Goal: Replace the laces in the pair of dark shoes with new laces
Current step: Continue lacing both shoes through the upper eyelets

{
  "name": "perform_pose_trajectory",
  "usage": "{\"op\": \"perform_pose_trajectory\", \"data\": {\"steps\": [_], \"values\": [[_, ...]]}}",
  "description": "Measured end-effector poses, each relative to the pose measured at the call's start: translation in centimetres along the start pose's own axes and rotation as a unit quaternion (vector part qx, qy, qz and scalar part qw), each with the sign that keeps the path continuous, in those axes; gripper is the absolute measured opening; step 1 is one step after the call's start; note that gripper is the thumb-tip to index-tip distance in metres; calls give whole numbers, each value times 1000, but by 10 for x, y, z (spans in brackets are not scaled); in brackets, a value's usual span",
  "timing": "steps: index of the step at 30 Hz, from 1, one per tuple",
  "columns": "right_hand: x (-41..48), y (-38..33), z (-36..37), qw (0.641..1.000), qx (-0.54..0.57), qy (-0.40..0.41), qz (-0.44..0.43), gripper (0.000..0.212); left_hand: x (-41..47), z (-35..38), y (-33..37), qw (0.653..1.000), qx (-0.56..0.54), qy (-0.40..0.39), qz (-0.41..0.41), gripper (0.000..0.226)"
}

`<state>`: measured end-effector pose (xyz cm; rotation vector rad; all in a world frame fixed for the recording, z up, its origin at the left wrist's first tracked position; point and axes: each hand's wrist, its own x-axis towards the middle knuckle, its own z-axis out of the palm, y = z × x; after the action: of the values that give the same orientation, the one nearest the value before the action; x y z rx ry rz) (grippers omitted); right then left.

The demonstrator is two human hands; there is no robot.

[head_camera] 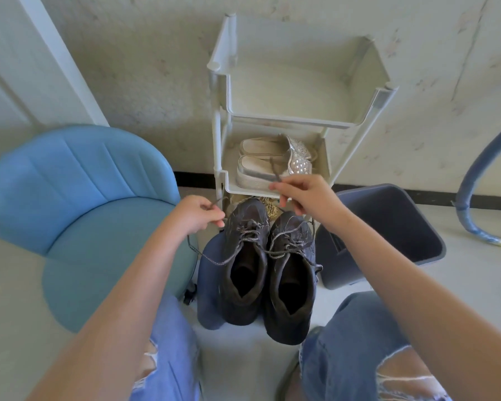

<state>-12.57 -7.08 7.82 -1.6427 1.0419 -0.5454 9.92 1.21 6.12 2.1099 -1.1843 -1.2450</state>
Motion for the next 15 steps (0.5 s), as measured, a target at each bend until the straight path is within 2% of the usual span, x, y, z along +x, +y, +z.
{"op": "perform_pose_trajectory", "data": {"steps": [5, 9, 12, 15], "values": [[6, 32, 21, 993, -85, -79, 36, 17, 18, 20, -7, 995, 92, -34, -23, 5], [9, 54, 38, 963, -198, -148, 106, 17, 35, 32, -12, 989, 133, -50, -44, 8], [12, 62, 45, 950, -235, -155, 138, 24, 47, 37, -17, 988, 137, -53, -34, 4], [17, 63, 41, 947, -226, -165, 158, 18, 55, 43, -16, 987, 138, -71, -36, 18]]}}
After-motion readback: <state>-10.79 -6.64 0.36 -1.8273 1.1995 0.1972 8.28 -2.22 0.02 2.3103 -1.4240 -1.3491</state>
